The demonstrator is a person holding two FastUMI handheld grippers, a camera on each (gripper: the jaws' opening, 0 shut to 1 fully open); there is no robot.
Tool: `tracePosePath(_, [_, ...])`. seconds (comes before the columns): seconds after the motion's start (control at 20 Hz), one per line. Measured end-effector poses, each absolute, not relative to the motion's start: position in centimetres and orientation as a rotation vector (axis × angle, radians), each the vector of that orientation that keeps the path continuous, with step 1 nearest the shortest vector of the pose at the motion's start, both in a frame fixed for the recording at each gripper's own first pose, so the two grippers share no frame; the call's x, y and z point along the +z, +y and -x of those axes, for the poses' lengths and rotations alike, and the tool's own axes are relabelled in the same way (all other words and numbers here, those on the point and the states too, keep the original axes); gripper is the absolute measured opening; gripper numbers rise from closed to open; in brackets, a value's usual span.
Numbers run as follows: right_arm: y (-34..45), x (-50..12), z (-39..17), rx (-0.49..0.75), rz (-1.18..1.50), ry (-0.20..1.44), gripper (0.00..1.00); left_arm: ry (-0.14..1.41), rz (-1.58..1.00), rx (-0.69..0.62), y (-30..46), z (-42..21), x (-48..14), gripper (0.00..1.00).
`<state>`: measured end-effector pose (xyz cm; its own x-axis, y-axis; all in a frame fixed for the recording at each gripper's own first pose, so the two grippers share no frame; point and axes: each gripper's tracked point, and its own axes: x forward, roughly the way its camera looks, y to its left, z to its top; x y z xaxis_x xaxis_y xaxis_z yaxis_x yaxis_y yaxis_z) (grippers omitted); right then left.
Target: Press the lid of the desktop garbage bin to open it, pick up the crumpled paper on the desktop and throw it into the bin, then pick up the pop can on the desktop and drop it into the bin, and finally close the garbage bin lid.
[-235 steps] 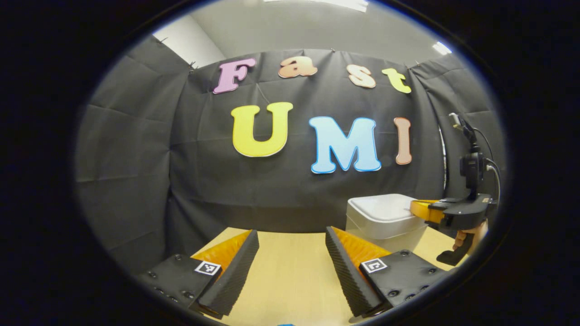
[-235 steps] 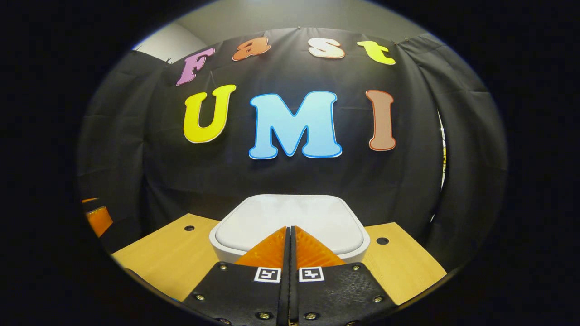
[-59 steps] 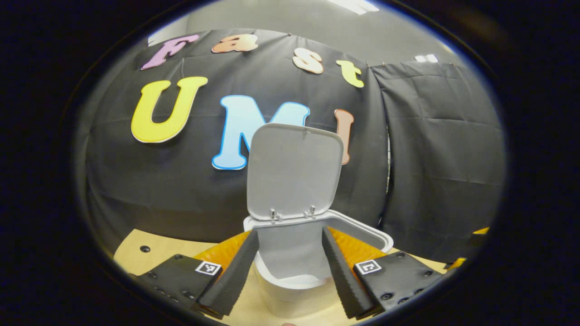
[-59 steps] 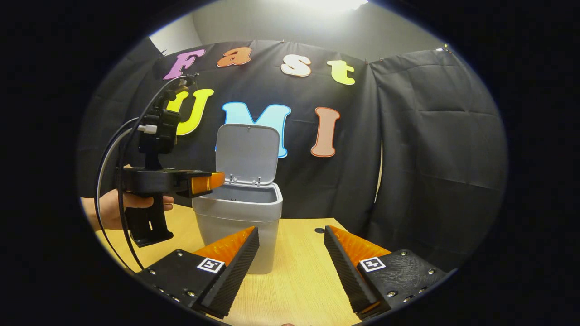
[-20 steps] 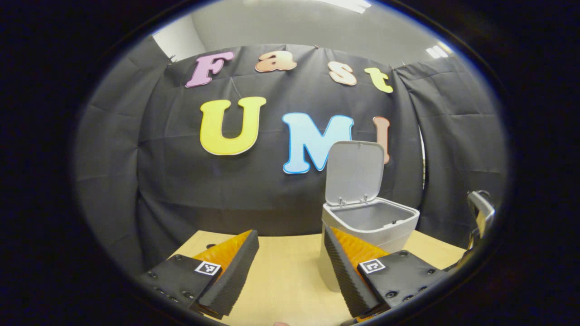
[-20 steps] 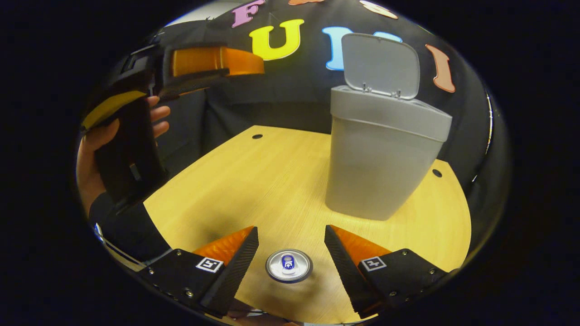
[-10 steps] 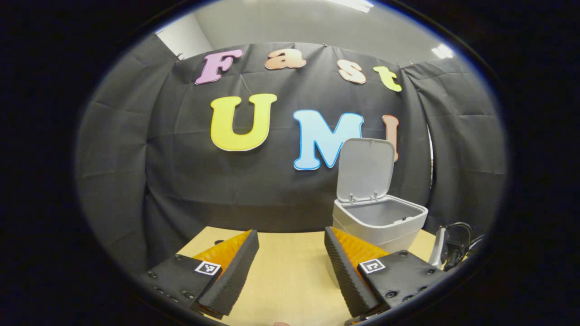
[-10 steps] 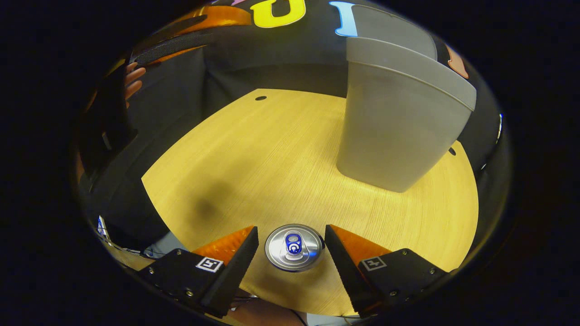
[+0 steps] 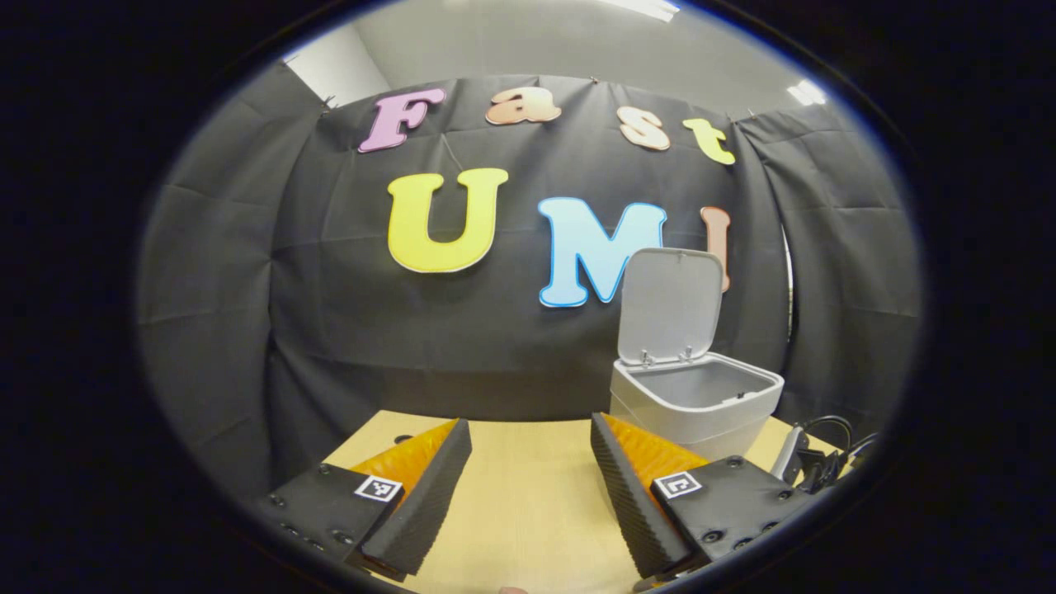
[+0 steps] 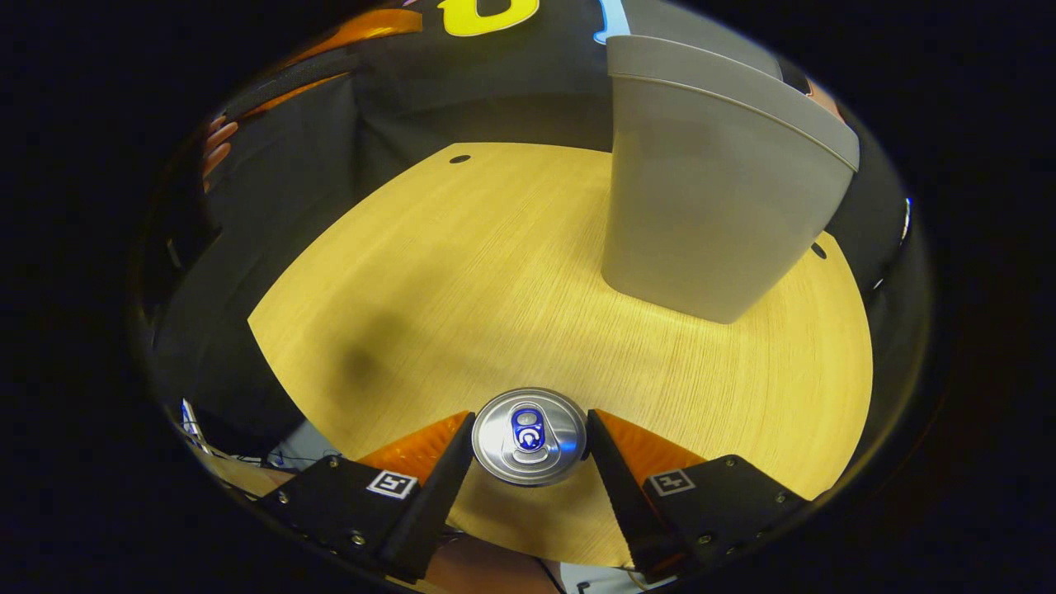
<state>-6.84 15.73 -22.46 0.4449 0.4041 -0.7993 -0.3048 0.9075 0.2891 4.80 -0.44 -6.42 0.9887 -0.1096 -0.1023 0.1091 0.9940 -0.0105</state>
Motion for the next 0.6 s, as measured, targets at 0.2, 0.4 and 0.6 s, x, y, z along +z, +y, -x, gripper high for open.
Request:
tracePosePath(0.2, [15.8,-22.2,6.4,0.425,-0.137,0.989,0.82,0.109,0.010,-0.105,-0.4,-4.7,-6.6,0.95])
tracePosePath(0.4, [15.8,-21.3,5.5,0.395,-0.208,0.909,0.84,0.107,0.009,-0.111,-0.9,-5.1,-6.5,0.95])
tracePosePath(0.6, [14.7,-18.9,4.1,0.355,-0.309,0.806,0.84,0.104,0.008,-0.126,-1.7,-5.2,-6.5,0.95])
